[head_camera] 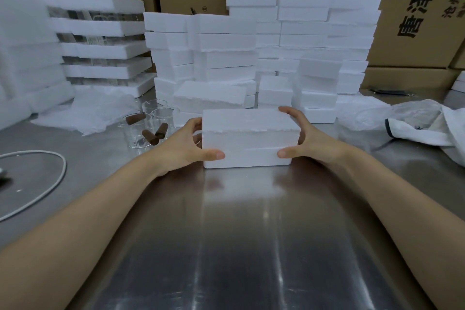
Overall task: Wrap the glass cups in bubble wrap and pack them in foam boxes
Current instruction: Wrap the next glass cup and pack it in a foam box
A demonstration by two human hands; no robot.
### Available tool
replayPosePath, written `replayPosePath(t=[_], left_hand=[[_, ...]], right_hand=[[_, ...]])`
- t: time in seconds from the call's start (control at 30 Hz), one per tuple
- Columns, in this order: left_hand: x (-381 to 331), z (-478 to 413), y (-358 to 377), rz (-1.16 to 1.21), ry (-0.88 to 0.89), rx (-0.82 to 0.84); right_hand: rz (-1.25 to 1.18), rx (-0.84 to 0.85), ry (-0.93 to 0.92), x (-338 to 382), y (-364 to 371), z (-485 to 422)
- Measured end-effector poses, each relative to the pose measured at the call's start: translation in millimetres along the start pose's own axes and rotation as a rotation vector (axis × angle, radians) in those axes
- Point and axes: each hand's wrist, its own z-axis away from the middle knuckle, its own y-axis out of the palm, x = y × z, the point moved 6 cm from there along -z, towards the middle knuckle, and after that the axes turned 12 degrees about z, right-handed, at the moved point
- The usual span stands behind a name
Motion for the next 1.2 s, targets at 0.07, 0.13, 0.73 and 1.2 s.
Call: replayPosePath(t=[0.07,0.13,0.73,1.2], left_hand=[[-0.7,0.1,-0.3,-0.01,-0.005,-0.003],[-1.0,0.1,0.2,-0.01,-0.021,0.004],[12.6,-6.7,4.1,0.135,-0.055,0.044],[19.0,-26.7,17.8,0.033,0.057,0.005]], right_hand=[[0.006,0.0,-0.018,0.3,-0.2,0.0],[0.011,-0.022,-0.023,1.1,0.0,-0.6],[0.021,-0.201,0.019,-2.2,-15.3,7.4],[0.019,-0.381,-0.019,89.6,-45.7,-72.2]])
